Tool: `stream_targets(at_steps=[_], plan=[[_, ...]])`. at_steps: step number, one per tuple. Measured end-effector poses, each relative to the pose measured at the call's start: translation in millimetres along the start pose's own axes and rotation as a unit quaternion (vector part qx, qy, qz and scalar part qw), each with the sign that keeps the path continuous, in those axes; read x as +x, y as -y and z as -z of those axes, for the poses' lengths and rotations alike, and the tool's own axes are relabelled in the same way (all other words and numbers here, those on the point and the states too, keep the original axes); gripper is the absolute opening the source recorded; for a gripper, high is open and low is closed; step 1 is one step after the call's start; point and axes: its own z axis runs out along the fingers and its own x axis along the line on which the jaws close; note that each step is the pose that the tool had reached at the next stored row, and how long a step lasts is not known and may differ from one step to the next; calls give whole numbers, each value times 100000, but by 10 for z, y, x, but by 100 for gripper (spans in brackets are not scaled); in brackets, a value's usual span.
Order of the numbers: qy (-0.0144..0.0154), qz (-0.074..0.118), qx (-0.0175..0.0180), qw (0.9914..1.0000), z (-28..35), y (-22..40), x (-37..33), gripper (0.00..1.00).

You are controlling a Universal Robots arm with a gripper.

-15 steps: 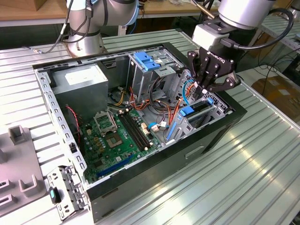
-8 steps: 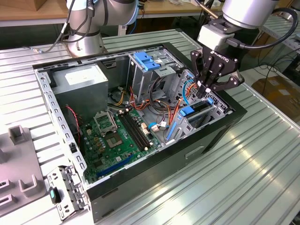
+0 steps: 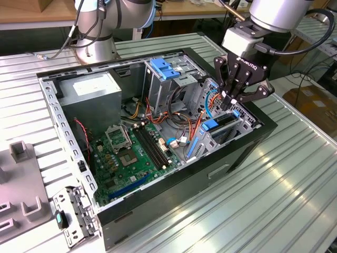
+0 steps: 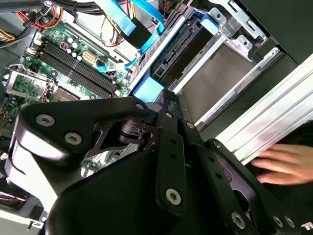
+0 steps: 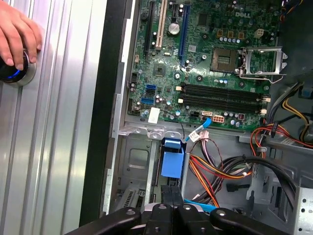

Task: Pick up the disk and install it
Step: 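Insert the first disk wire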

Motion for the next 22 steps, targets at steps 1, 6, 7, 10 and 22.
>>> stream_targets(at_steps=[1,6,7,10,22], plan=[[1,3,-1,100000,0,0,0,11],[-1,152,6,100000,0,0,0,11],[-4,282,7,100000,0,0,0,11],[-19,1513,57,99989,0,0,0,11],[-129,7534,271,99715,65,74,-55,11]])
